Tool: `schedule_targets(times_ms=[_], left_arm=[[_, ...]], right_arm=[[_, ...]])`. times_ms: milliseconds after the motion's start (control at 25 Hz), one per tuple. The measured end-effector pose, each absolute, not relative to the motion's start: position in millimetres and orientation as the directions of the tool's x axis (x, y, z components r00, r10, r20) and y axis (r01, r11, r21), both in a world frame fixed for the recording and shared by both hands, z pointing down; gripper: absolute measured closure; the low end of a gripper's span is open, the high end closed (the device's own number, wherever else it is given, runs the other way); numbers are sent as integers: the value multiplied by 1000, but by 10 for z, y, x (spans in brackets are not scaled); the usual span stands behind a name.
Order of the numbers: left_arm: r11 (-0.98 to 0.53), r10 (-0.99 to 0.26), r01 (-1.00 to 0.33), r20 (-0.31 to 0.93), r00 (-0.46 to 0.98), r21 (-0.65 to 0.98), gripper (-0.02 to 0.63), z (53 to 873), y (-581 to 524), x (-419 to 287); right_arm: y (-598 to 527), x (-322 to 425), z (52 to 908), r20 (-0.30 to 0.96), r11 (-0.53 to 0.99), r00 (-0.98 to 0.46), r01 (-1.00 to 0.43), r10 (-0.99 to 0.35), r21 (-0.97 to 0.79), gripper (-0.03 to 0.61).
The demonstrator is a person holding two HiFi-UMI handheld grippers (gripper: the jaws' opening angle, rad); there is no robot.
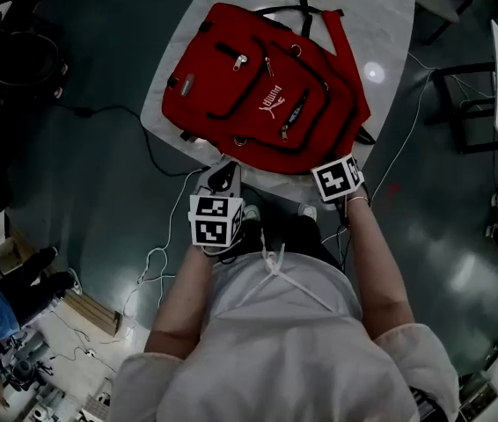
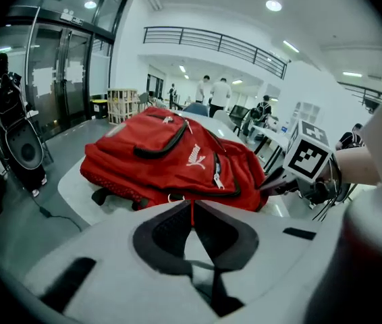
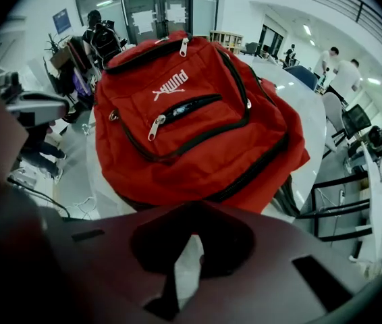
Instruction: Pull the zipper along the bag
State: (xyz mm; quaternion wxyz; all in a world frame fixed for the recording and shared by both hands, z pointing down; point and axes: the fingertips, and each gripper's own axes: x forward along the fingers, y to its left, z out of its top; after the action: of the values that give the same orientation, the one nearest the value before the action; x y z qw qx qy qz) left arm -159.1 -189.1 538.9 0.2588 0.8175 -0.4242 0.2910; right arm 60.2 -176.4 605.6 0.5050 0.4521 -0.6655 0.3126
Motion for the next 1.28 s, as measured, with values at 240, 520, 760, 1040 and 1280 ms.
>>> schedule_targets(times_ms=[240,520,760,1040,1280], left_arm=[[-525,-610,-836,613,502,162,595,4931,-1926,-1361],[-543,-720,-830,437,538,127,595,4174,-1949,-1054],[-573,-757,-810,296,582,127,595,3497,-1944,-859],[-616,-765,-784,177,619,80,595,2877,-1816,-626],[-629,-768,-777,140,625,22,595,2616,-1791,-511]], right_arm=[[-1689,562,5591,908,369,-167,-929,-384,-15,552],[-1811,508,4563,683,352,-279,-935,-674,-35,552],[-1871,480,3654,405,367,-337,-930,-850,-5,552],[-1734,389,2971,194,405,-400,-914,-896,-16,552],[-1696,409,2698,113,411,-411,-911,-905,-25,552]])
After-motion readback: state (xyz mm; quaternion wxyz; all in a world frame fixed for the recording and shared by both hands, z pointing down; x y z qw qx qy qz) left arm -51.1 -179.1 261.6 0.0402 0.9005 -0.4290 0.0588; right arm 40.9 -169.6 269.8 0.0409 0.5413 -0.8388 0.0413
